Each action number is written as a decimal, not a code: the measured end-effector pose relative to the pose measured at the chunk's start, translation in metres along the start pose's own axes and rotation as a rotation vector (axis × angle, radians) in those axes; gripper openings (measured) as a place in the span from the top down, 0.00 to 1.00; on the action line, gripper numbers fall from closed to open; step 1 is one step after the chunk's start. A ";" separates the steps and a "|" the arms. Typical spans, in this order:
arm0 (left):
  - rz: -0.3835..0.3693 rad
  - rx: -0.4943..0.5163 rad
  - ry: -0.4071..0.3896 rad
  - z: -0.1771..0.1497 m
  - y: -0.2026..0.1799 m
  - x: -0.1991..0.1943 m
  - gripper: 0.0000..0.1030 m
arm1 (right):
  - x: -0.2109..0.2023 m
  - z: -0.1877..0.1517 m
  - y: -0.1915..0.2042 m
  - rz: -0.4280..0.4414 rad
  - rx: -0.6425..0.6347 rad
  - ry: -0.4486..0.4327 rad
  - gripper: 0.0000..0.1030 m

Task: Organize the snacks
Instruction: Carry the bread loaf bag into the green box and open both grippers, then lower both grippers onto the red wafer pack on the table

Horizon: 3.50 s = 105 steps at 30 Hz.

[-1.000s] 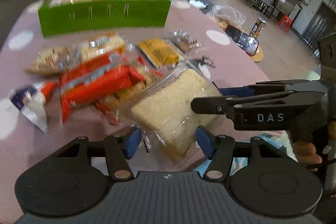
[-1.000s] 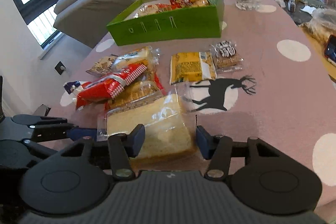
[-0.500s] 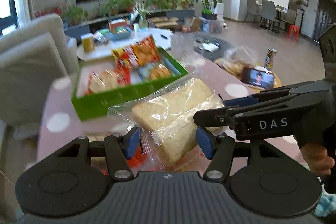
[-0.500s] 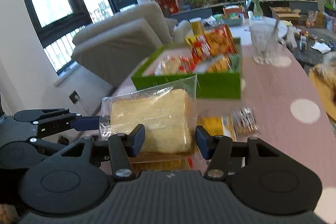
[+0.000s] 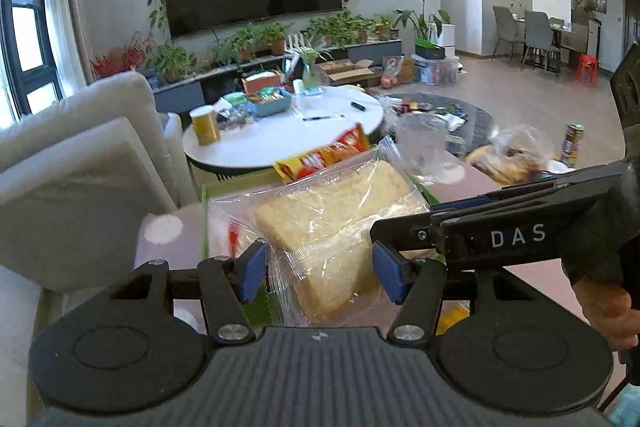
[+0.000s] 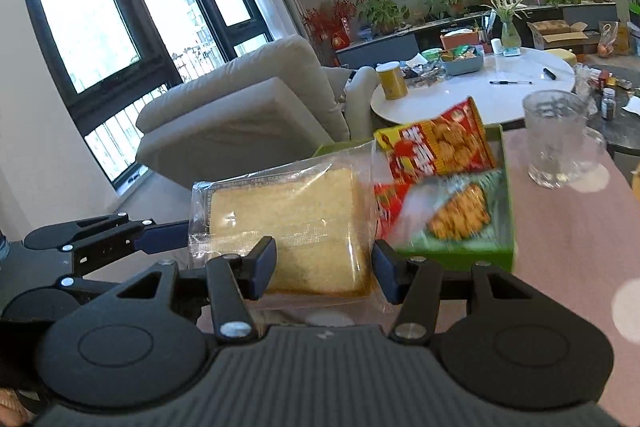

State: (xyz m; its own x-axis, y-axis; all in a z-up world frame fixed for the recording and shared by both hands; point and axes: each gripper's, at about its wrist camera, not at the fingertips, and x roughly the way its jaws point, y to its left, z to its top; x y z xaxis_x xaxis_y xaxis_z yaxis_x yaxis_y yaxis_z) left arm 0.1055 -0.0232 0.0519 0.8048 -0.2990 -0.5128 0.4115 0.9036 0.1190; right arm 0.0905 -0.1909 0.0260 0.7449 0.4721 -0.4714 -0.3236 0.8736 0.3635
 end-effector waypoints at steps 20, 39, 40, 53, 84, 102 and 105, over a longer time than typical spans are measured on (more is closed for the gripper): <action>0.065 0.097 0.009 0.031 0.066 0.155 0.48 | 0.116 0.051 -0.036 -0.057 0.030 0.001 0.65; 0.219 0.016 0.027 0.006 0.090 0.165 0.36 | 0.116 0.034 -0.035 -0.139 -0.042 0.020 0.60; 0.219 0.011 0.023 0.006 0.088 0.160 0.36 | 0.109 0.033 -0.034 -0.137 -0.044 0.017 0.59; 0.192 -0.044 0.011 -0.024 0.064 0.078 0.26 | 0.039 -0.001 -0.030 -0.073 -0.122 0.072 0.51; -0.005 0.018 0.112 -0.128 -0.031 -0.060 0.22 | -0.035 -0.095 -0.011 -0.036 -0.131 0.161 0.49; -0.111 -0.003 0.214 -0.146 -0.034 -0.030 0.46 | -0.038 -0.107 0.002 0.096 -0.195 0.189 0.45; -0.122 0.001 0.204 -0.146 -0.035 -0.029 0.47 | -0.033 -0.108 0.001 0.095 -0.182 0.203 0.45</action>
State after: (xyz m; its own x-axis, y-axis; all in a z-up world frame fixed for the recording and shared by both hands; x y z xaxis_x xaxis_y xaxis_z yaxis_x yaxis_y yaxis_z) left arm 0.0050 -0.0017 -0.0613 0.6457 -0.3380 -0.6847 0.5013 0.8640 0.0463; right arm 0.0027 -0.1926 -0.0443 0.5801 0.5511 -0.5998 -0.4997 0.8223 0.2722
